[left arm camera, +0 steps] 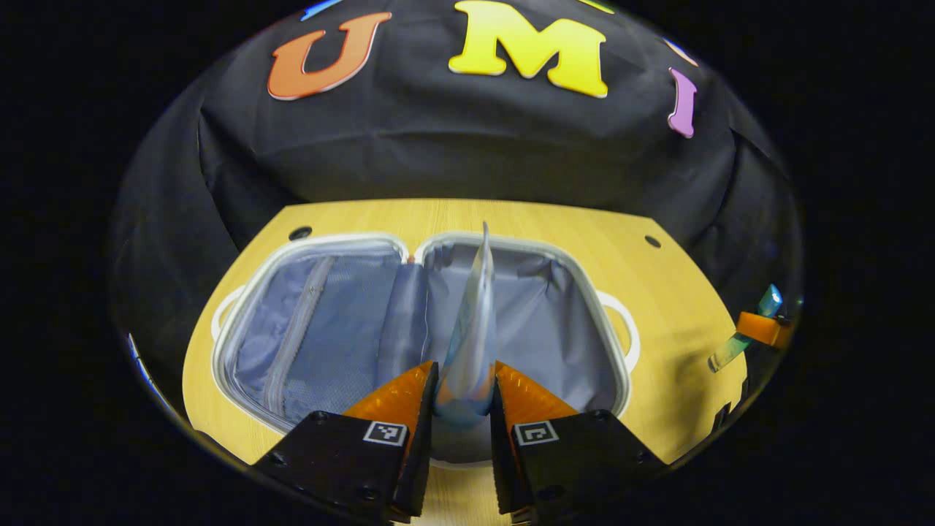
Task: First open the suitcase, pack the skin care products into it, and then close the suitcase.
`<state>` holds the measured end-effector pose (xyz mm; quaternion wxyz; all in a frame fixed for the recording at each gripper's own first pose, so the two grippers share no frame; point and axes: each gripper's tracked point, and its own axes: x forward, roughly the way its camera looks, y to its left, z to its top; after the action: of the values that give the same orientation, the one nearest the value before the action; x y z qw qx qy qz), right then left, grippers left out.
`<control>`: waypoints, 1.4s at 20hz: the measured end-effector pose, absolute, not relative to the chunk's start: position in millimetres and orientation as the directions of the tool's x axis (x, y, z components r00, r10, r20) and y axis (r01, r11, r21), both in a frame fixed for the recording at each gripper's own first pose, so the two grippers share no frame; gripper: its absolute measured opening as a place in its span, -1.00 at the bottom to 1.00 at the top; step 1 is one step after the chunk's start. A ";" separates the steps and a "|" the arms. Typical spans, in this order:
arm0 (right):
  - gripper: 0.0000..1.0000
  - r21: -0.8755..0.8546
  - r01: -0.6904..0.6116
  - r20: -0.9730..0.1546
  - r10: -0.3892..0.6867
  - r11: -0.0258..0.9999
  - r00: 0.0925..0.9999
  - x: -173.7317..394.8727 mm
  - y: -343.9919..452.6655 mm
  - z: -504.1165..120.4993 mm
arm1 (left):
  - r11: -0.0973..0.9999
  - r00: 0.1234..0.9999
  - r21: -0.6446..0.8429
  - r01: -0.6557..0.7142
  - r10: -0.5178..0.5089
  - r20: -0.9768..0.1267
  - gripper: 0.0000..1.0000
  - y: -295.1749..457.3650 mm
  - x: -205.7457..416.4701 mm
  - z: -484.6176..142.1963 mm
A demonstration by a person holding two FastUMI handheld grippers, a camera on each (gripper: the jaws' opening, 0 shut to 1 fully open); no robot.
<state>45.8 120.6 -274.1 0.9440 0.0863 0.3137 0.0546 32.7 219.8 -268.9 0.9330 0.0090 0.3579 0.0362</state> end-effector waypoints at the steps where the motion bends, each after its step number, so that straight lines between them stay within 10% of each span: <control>1: -0.26 0.181 -0.083 -0.585 0.175 0.980 0.792 41.7 135.3 -271.8 | 0.998 0.725 0.023 -0.057 0.058 -0.686 -0.22 218.6 34.4 -278.8; 28: -0.26 0.149 -0.171 -0.629 0.226 0.974 0.744 52.6 176.0 -286.9 | 0.961 0.349 0.271 0.064 0.233 -0.908 -0.20 219.3 28.4 -344.4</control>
<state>52.6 176.0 -286.9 0.9329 0.0408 0.3417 0.1063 28.4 219.3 -344.4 0.8108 0.1306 0.5683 0.0518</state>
